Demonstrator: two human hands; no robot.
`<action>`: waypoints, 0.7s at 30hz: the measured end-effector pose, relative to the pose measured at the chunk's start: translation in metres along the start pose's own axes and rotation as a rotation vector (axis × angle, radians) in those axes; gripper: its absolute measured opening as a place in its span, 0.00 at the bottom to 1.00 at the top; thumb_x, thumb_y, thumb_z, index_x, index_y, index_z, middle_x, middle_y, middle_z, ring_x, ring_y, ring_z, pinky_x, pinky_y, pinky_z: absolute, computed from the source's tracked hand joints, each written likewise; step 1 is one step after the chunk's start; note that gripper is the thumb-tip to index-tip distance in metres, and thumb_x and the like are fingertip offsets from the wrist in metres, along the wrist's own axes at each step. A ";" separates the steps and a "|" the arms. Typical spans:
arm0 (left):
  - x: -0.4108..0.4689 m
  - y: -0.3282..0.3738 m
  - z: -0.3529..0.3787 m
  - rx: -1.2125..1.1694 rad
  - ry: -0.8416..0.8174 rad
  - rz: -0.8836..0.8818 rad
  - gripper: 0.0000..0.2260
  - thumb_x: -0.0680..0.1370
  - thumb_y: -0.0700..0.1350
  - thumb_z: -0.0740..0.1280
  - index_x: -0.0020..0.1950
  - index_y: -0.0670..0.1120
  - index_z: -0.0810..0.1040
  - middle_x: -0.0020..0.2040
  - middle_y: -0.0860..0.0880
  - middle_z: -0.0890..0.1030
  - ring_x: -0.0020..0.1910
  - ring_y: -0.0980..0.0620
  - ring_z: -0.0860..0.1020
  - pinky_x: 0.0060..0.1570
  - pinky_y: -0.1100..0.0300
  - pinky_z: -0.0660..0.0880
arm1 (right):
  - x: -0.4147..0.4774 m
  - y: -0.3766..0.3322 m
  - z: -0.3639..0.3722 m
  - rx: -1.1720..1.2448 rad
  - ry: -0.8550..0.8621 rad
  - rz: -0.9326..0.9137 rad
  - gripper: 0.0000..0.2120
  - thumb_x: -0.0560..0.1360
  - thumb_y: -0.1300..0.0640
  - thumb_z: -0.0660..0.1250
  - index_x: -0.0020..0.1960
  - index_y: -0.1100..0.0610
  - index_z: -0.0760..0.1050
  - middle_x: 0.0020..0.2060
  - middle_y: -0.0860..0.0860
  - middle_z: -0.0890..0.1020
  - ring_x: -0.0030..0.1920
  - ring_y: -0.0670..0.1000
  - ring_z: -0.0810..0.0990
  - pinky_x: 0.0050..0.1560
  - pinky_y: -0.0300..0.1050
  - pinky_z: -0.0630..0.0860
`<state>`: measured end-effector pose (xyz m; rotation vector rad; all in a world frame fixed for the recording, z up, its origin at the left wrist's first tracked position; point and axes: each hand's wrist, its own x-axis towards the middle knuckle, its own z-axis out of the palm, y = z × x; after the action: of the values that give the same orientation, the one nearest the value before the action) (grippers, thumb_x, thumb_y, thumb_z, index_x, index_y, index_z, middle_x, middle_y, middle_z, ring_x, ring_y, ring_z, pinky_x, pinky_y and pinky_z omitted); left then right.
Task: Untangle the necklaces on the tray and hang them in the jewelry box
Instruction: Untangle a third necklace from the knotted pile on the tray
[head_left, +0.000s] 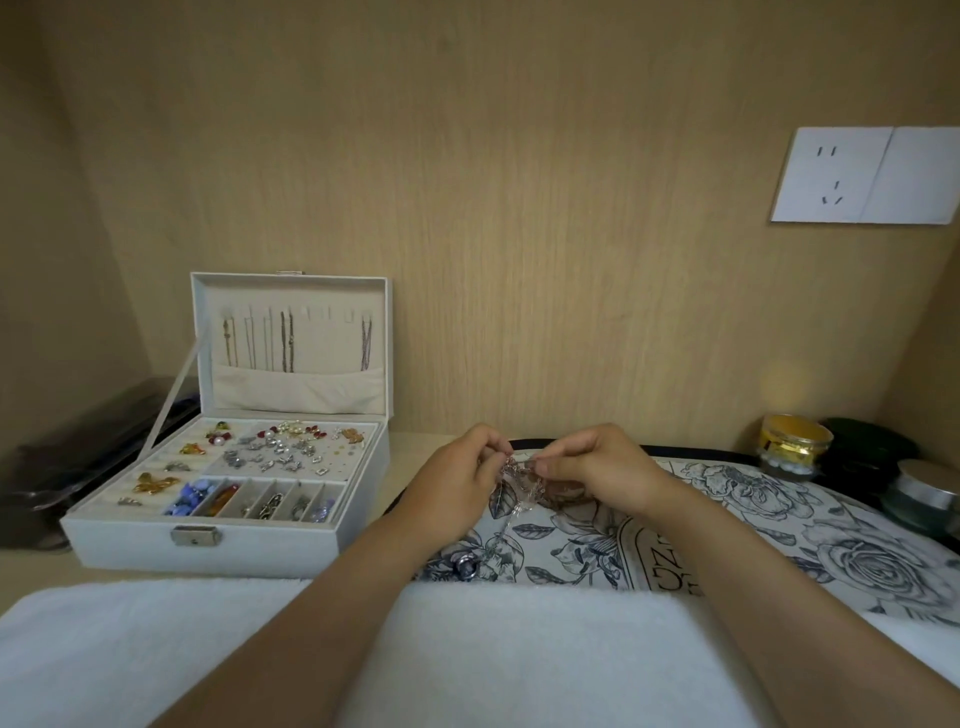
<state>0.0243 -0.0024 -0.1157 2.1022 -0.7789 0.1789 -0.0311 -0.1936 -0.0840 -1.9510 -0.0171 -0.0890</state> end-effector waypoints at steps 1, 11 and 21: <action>-0.001 -0.001 0.001 -0.013 0.000 -0.003 0.05 0.83 0.45 0.61 0.56 0.50 0.76 0.40 0.57 0.76 0.35 0.63 0.73 0.38 0.65 0.70 | 0.000 -0.001 0.001 0.058 0.010 0.009 0.04 0.74 0.61 0.75 0.48 0.59 0.86 0.41 0.53 0.88 0.42 0.49 0.85 0.48 0.42 0.80; -0.006 0.001 0.001 -0.421 -0.004 -0.233 0.11 0.84 0.46 0.59 0.48 0.51 0.79 0.30 0.54 0.72 0.31 0.56 0.70 0.36 0.59 0.68 | -0.002 -0.007 0.011 0.240 0.067 0.017 0.08 0.79 0.61 0.64 0.44 0.59 0.80 0.31 0.54 0.80 0.38 0.53 0.78 0.43 0.46 0.70; -0.010 0.007 0.005 -0.480 -0.047 -0.121 0.03 0.75 0.43 0.74 0.48 0.48 0.85 0.34 0.57 0.80 0.34 0.61 0.76 0.39 0.70 0.72 | -0.006 -0.011 0.020 0.198 0.009 -0.033 0.07 0.79 0.59 0.68 0.49 0.61 0.82 0.39 0.55 0.85 0.38 0.50 0.81 0.30 0.42 0.77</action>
<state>0.0120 -0.0047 -0.1181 1.6928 -0.6437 -0.1154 -0.0366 -0.1705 -0.0817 -1.7522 -0.0504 -0.1135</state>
